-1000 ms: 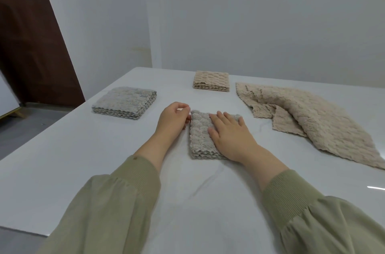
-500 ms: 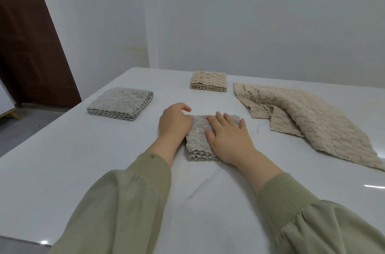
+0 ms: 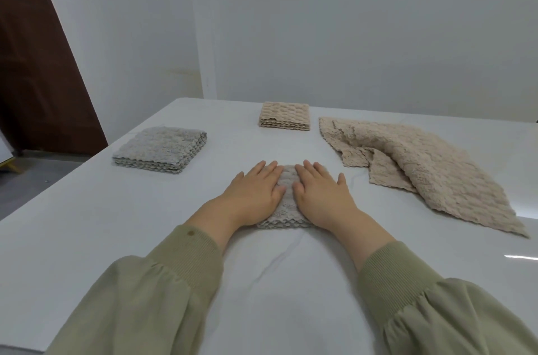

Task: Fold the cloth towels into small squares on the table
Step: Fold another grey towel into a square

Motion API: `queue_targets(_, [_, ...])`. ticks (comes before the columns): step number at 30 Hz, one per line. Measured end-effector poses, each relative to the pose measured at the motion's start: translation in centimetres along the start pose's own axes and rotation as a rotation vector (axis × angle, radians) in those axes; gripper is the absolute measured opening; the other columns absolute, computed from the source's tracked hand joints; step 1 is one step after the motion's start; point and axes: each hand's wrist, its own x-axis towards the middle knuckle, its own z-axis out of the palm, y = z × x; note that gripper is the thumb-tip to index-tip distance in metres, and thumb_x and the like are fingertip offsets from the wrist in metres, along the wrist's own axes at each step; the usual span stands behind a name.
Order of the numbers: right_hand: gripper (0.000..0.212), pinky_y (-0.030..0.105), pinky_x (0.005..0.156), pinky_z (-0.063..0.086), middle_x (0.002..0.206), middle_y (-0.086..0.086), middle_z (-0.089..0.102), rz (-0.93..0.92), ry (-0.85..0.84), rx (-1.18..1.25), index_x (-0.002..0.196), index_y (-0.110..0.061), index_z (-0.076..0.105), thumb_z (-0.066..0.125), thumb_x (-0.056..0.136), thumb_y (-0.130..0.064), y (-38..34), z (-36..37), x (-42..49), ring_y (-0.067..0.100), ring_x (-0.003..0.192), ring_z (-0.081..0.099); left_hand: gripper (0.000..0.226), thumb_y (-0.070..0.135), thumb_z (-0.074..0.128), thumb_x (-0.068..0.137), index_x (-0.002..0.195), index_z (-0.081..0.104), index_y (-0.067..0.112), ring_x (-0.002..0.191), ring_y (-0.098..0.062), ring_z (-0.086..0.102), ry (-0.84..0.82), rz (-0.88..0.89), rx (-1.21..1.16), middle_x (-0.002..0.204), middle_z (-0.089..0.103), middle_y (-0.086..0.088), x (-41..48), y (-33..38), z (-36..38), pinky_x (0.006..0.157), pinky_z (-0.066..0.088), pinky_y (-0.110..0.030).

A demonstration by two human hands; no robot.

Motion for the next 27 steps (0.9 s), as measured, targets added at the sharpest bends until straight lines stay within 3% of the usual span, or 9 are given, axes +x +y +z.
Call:
queue_targets(5, [0.054,0.051,0.115,-0.002,0.16,-0.004,0.001,0.112,-0.067,0.059,0.152,-0.02,0.009,0.014,0.1,-0.033,1.1,-0.2,0.2,0.016,0.147,0.001,0.054,0.041,0.018,0.102,0.152,0.005,0.024,0.145,-0.009,-0.005,0.028,0.003,-0.033,0.159,-0.002,0.008,-0.4,0.0,0.4,0.118,0.004,-0.042])
queue_targets(10, [0.05,0.046,0.118,0.009,0.158,0.006,0.015,0.097,0.198,0.329,0.148,-0.014,0.025,0.027,0.1,-0.026,1.5,-0.4,-1.3,0.018,0.146,0.012,0.056,0.046,0.033,0.096,0.147,0.029,0.022,0.145,-0.013,0.009,0.341,0.106,-0.091,0.156,0.021,0.002,-2.2,0.0,0.4,0.118,0.009,-0.037])
queue_targets(13, [0.051,0.047,0.117,0.016,0.158,0.007,0.017,0.07,0.169,0.42,0.148,-0.016,0.025,0.031,0.1,-0.035,2.3,-0.6,-3.2,0.02,0.145,0.016,0.077,0.067,0.031,0.079,0.146,0.031,0.028,0.144,-0.009,0.008,0.313,0.214,-0.127,0.156,0.021,0.007,-4.1,0.4,0.3,0.118,0.007,-0.033])
queue_targets(15, [0.056,0.047,0.116,0.019,0.158,0.004,0.018,0.031,0.093,0.384,0.149,-0.018,0.022,0.034,0.099,-0.041,2.5,-0.6,-4.5,0.019,0.144,0.02,0.08,0.07,0.034,0.076,0.146,0.029,0.031,0.144,-0.009,0.006,0.288,0.232,-0.07,0.156,0.018,0.009,-5.1,0.7,0.6,0.118,0.007,-0.035])
queue_targets(17, [0.057,0.043,0.115,0.021,0.158,0.004,0.018,-0.003,0.061,0.333,0.148,-0.019,0.023,0.038,0.098,-0.041,2.2,-0.5,-5.4,0.02,0.143,0.023,0.07,0.06,0.048,0.082,0.145,0.032,0.031,0.144,-0.011,0.009,0.281,0.215,-0.051,0.156,0.02,0.006,-5.6,0.7,0.8,0.118,0.009,-0.034])
queue_targets(19, [0.055,0.035,0.115,0.02,0.158,0.005,0.015,-0.005,0.075,0.298,0.147,-0.018,0.027,0.041,0.097,-0.038,1.8,-0.5,-6.1,0.02,0.143,0.023,0.059,0.043,0.057,0.089,0.142,0.039,0.027,0.141,-0.013,0.018,0.28,0.195,-0.14,0.153,0.029,0.003,-6.1,0.7,0.7,0.115,0.01,-0.024])
queue_targets(22, [0.053,0.029,0.113,0.02,0.157,0.005,0.021,-0.014,0.134,0.299,0.145,-0.015,0.032,0.043,0.097,-0.035,1.1,-0.5,-6.9,0.016,0.144,0.019,0.051,0.035,0.059,0.089,0.137,0.047,0.023,0.136,-0.013,0.029,0.295,0.182,-0.209,0.147,0.039,0.002,-7.0,0.6,0.6,0.111,0.015,-0.02])
queue_targets(25, [0.044,0.028,0.106,0.029,0.146,0.005,0.038,-0.041,0.206,0.319,0.136,-0.013,0.044,0.044,0.097,-0.031,0.4,-0.2,-7.9,0.016,0.135,0.034,0.038,0.039,0.053,0.09,0.122,0.062,0.021,0.12,-0.011,0.045,0.354,0.168,-0.251,0.126,0.059,0.003,-8.2,0.6,0.1,0.101,0.029,-0.019])
queue_targets(27, [0.031,0.025,0.088,0.036,0.125,0.002,0.055,-0.059,0.276,0.386,0.123,-0.015,0.055,0.044,0.097,-0.028,-0.3,-0.5,-8.7,0.015,0.111,0.051,0.037,0.041,0.046,0.088,0.1,0.07,0.016,0.097,-0.013,0.057,0.42,0.111,-0.376,0.096,0.069,0.003,-9.3,0.8,-0.5,0.085,0.041,-0.024])
